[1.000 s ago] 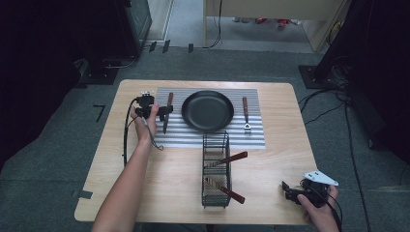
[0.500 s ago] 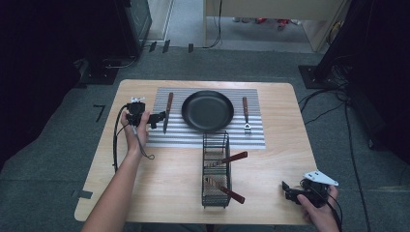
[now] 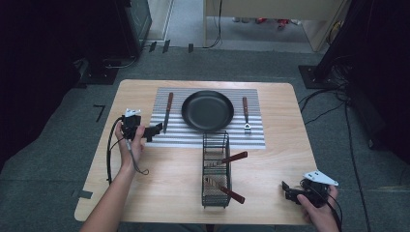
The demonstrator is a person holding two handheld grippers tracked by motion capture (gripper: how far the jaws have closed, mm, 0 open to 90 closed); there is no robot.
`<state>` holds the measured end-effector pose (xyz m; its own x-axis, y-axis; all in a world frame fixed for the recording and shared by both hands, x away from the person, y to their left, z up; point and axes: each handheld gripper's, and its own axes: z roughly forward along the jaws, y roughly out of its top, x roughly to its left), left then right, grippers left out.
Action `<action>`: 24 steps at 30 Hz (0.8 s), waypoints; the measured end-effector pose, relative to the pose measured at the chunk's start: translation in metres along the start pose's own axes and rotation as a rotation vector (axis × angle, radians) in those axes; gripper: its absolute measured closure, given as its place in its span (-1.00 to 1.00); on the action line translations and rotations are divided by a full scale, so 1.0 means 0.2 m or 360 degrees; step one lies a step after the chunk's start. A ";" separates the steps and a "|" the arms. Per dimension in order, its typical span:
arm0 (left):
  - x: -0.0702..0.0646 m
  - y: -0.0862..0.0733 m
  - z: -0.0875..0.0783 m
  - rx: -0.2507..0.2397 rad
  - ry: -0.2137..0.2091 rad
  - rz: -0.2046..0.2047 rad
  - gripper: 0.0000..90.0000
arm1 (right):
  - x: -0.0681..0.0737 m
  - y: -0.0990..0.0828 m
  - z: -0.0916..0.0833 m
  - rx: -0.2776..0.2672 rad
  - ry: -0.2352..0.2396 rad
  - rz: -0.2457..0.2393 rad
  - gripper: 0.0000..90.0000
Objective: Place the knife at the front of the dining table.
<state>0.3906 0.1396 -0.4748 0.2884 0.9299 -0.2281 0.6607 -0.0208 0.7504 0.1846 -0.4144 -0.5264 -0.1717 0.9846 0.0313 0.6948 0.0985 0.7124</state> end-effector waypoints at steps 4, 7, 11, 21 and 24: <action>0.01 -0.05 -0.05 -0.0001 0.0001 -0.0001 -1.00 | 0.00 0.00 0.00 0.0000 0.0000 -0.0001 -0.97; 0.02 -0.09 -0.09 0.0001 0.0004 -0.0005 -1.00 | 0.00 0.00 0.00 0.0000 0.0000 -0.0001 -0.97; 0.03 -0.14 -0.13 0.0008 0.0009 0.0001 -1.00 | 0.00 0.00 0.00 0.0000 0.0000 -0.0001 -0.97; 0.08 -0.30 -0.26 0.0025 0.0017 0.0004 -1.00 | 0.00 0.00 0.00 0.0000 0.0000 -0.0002 -0.97; 0.10 -0.34 -0.30 0.0024 0.0025 -0.0006 -1.00 | 0.00 0.00 0.00 0.0000 -0.0001 -0.0001 -0.97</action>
<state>0.3101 0.1820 -0.4927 0.2753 0.9356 -0.2210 0.6720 -0.0229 0.7402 0.1846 -0.4144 -0.5264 -0.1719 0.9846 0.0304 0.6946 0.0993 0.7125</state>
